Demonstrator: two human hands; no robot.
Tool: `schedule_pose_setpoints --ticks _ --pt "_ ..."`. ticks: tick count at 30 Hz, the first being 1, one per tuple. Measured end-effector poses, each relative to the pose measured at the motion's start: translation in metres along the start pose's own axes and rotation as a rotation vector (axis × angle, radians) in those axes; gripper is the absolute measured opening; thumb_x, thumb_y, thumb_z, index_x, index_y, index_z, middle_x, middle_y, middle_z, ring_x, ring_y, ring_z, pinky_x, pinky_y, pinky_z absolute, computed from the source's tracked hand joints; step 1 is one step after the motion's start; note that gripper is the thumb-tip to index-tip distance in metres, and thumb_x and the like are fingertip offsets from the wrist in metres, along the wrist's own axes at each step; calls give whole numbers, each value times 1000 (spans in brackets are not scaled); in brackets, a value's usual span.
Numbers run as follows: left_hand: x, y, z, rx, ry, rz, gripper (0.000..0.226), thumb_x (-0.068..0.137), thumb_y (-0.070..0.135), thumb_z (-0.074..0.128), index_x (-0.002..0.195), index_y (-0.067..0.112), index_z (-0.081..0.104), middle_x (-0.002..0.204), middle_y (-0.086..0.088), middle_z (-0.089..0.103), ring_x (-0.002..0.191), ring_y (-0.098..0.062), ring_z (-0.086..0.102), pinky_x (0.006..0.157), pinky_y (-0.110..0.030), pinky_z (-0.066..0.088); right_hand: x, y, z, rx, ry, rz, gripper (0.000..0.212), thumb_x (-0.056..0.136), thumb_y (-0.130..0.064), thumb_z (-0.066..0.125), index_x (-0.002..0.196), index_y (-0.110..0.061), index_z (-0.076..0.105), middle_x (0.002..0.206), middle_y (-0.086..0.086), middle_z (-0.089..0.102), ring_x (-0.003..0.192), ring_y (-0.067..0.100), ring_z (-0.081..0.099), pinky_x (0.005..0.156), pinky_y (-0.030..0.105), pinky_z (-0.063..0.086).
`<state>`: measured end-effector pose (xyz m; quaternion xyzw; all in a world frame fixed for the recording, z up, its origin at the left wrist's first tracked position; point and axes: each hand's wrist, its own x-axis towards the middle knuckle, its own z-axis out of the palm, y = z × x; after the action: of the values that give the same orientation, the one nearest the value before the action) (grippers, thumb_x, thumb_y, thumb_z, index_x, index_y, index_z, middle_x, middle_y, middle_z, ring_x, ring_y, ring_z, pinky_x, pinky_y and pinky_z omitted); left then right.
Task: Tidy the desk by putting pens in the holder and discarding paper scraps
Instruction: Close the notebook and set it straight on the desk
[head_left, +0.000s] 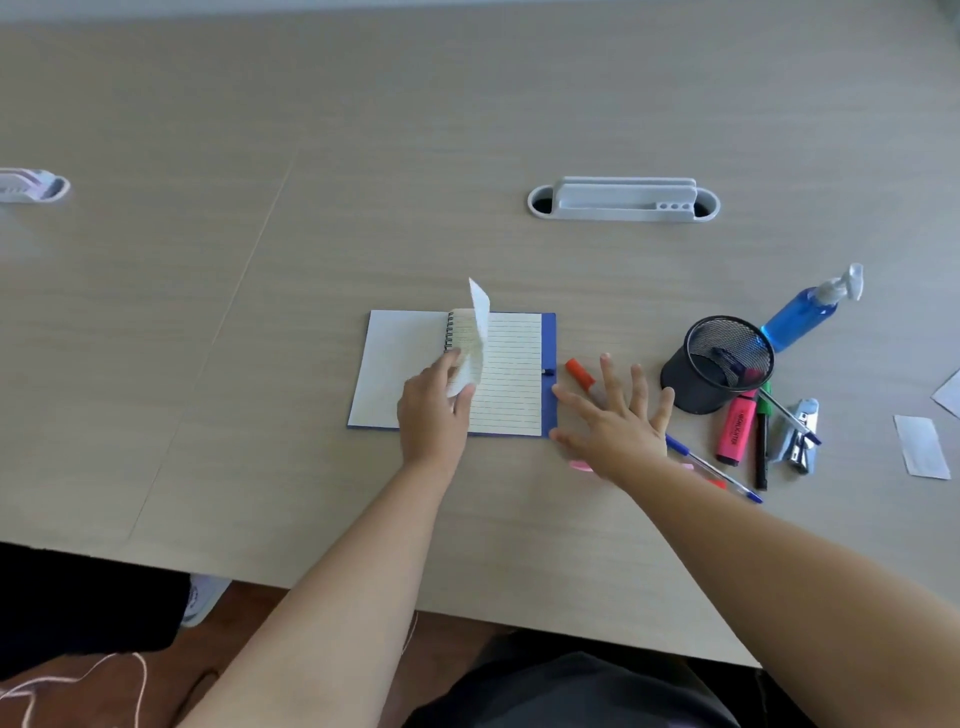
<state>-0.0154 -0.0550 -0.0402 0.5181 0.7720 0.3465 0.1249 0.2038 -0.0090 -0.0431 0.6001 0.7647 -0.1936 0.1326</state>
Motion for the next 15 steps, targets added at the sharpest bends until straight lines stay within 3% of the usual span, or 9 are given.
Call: schedule_pose_setpoints --ticks 3,6,10,12,15 --pt "-9 -14 -19 -103 -46 -70 57 86 22 62 130 47 36 97 18 58 85 3 57 72 -18 47 0 1 3 -6 -6 13 63 82 -74 33 135 -65 -1 154 -7 -34 135 31 -39 99 62 -27" --pt "-17 -26 -29 -229 185 -268 60 83 23 66 132 39 35 83 16 58 72 8 57 63 -6 39 0 1 6 -8 -6 23 62 82 -75 30 134 -66 -3 154 -7 -34 135 30 -39 99 62 -27" --pt "-14 -41 -40 -443 477 -652 64 80 25 65 133 32 31 70 13 63 64 8 58 67 -17 40 1 2 4 -30 -9 17 65 81 -74 31 135 -64 -3 153 -7 -35 134 30 -40 99 62 -28" --pt "-11 -49 -48 -432 544 -719 65 80 17 64 135 27 31 83 9 68 75 6 60 78 -25 45 2 1 3 -45 -4 4 66 80 -74 30 136 -63 -3 153 -7 -35 134 30 -40 98 61 -29" --pt "-5 -55 -52 -91 543 -671 63 77 9 66 134 22 42 130 -2 56 119 -26 49 96 -47 42 2 0 4 -67 4 -19 64 82 -73 27 137 -61 -4 154 -6 -33 136 30 -38 97 59 -30"
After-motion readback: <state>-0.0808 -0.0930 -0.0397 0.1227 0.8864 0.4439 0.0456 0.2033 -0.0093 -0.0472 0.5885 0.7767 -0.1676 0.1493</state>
